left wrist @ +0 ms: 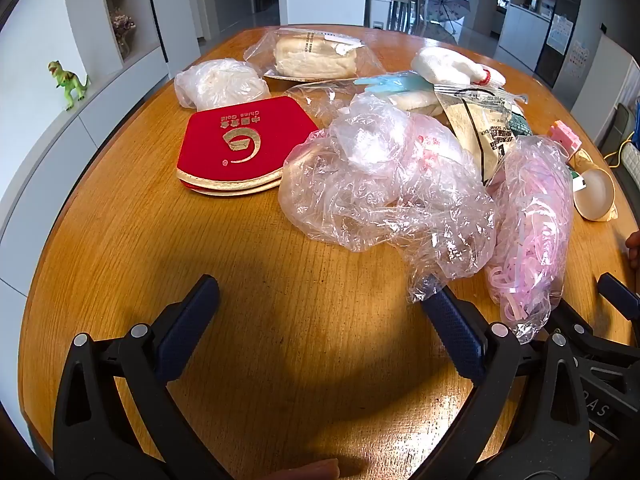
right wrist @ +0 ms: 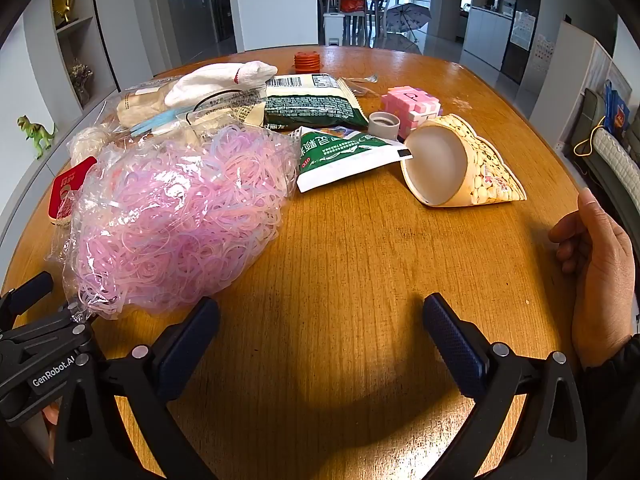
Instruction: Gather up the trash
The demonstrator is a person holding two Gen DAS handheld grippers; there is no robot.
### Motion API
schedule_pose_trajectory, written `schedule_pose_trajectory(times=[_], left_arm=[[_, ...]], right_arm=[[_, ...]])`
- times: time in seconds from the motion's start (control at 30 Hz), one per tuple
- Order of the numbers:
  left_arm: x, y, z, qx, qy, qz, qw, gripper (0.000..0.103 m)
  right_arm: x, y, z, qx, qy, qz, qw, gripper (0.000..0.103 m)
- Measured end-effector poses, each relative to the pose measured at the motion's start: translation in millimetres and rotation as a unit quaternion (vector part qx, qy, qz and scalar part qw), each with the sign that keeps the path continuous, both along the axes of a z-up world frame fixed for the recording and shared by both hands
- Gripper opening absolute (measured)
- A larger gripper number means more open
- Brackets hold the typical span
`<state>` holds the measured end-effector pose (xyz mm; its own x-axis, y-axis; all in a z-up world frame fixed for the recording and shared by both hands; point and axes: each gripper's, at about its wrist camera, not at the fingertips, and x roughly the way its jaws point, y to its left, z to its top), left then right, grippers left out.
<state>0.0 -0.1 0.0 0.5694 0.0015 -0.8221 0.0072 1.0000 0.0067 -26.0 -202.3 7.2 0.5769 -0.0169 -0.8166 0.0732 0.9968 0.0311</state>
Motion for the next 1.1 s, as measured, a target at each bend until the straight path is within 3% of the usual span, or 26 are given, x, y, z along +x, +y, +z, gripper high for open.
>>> schedule_pose_trajectory(times=[1.1], left_arm=[[-0.7, 0.0, 0.0, 0.0, 0.0, 0.0, 1.0, 0.097]], right_arm=[[-0.6, -0.2, 0.3, 0.0, 0.0, 0.0, 1.0, 0.101]])
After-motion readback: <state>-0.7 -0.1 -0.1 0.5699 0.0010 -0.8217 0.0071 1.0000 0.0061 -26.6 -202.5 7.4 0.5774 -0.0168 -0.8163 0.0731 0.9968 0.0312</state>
